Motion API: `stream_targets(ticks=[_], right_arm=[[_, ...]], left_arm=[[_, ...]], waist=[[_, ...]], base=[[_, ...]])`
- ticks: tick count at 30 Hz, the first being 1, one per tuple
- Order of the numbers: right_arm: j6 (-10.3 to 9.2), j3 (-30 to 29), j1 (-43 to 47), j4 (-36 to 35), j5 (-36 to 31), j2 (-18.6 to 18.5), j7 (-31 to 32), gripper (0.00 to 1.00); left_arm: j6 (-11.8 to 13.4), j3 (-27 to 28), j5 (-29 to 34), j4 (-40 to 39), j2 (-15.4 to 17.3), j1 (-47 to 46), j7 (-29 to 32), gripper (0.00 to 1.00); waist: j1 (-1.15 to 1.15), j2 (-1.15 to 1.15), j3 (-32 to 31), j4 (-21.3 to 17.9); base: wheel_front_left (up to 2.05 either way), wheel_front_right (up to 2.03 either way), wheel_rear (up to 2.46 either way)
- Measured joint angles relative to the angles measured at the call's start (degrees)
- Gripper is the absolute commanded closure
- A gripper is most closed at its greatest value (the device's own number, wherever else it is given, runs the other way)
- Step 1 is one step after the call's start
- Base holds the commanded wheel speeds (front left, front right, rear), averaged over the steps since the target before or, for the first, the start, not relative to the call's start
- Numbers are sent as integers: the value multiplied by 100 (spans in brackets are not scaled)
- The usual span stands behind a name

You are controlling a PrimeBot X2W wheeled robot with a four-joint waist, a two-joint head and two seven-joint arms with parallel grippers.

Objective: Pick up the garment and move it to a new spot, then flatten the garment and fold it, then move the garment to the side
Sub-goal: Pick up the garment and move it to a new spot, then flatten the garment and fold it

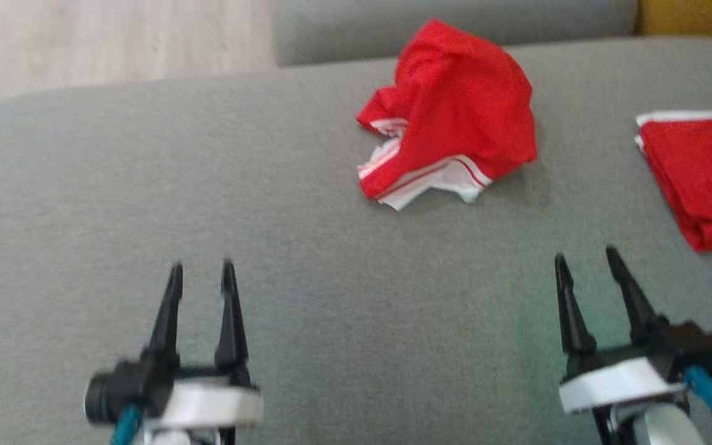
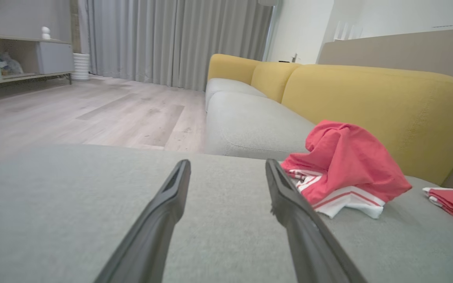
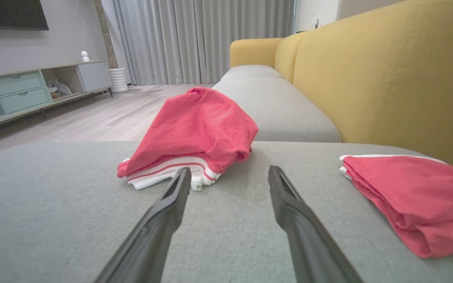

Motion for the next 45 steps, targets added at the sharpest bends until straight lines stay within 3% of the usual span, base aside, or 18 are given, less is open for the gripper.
stream_targets(ticks=[9,45], right_arm=[[0,-55,805,123,148,4,1,0],[0,119,904,126,89,7,1,0]], left_arm=[[91,159,369,-454,-42,1323,-2,0],[293,119,564,-561,-43,1413,-1,0]], waist=[[0,0,-740,456],[2,0,-809,372]], base=[[0,0,0],[0,0,0]])
